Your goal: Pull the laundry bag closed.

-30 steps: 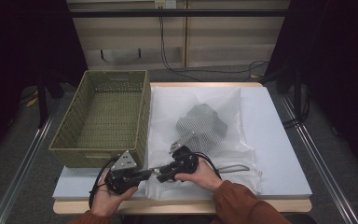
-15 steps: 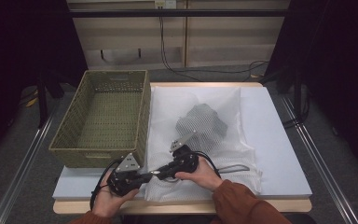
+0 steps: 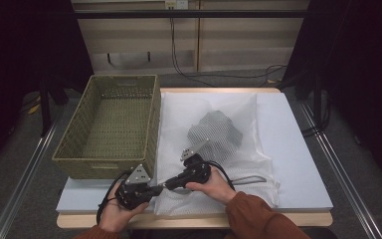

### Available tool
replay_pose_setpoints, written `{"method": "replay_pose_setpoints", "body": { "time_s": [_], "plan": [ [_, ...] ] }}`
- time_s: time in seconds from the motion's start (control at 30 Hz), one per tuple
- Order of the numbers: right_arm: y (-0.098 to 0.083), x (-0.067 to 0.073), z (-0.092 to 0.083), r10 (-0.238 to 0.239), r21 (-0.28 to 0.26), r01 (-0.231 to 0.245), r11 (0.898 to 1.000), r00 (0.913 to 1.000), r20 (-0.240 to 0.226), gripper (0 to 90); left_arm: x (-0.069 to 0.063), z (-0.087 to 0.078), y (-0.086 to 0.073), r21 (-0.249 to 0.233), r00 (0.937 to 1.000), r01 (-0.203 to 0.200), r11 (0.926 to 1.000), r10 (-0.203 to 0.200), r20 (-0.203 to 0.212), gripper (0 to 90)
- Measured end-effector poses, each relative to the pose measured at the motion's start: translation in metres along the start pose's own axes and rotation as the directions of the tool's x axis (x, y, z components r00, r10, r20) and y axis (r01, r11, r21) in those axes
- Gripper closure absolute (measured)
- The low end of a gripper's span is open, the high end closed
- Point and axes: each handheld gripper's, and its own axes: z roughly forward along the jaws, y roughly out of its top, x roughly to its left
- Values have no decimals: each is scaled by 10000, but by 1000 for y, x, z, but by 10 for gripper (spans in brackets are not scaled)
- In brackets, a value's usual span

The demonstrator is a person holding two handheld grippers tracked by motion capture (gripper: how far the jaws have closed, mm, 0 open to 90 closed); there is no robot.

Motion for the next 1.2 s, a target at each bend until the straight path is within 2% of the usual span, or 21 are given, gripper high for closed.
{"method": "replay_pose_setpoints", "body": {
  "time_s": [0.3, 0.37, 0.47, 0.5, 0.57, 0.63, 0.67, 0.77, 0.83, 0.93, 1.0, 1.2],
  "plan": [
    [4, 2, 4, -50, 88, 51, 9999, 10000, -15, 854, 0, -1, -1, 77, 9999, -141, 9999, 141, 56, 895],
    [4, 1, 3, -8, 124, 8, 9999, 10000, 1, 865, 0, 0, -2, -75, 10000, 89, 9999, -89, 45, 891],
    [4, 1, 0, -73, 50, 72, 10000, 9999, 144, 866, 3, -3, -3, -150, 9998, 174, 9997, -174, -8, 849],
    [4, 1, -2, -114, 42, 112, 9999, 9993, 362, 866, 4, -5, -4, -168, 9995, 294, 9994, -296, -116, 798],
    [3, 0, -5, -31, 18, 30, 10000, 9992, 396, 866, 6, -7, -5, -294, 9978, 599, 9978, -607, -262, 741],
    [2, 0, -7, -117, -85, 121, 9999, 9990, 428, 866, 11, -6, -5, -377, 9939, 1098, 9932, -1100, -25, 660],
    [2, 1, -8, -136, -70, 139, 9999, 9990, 421, 866, 12, -4, -5, -326, 9925, 1214, 9921, -1210, 142, 627],
    [1, 1, -10, -194, -177, 200, 9996, 9992, 359, 866, 13, 5, -3, -210, 9917, 1254, 9919, -1247, 309, 603],
    [1, 2, -11, -256, -213, 265, 9994, 9989, 386, 866, 13, 8, -1, -37, 9913, 1256, 9921, -1253, 415, 636],
    [2, 3, -11, -347, -246, 354, 9991, 9990, 294, 866, 14, 7, 0, -83, 9935, 1065, 9943, -1061, 405, 760],
    [3, 4, -10, -335, -226, 341, 9992, 9991, 249, 866, 12, 6, 0, -118, 9955, 919, 9957, -916, 247, 824],
    [4, 4, -9, -385, -272, 390, 9989, 9991, 197, 864, 9, 4, 2, -24, 9985, 542, 9985, -542, -57, 842]
  ]
}}
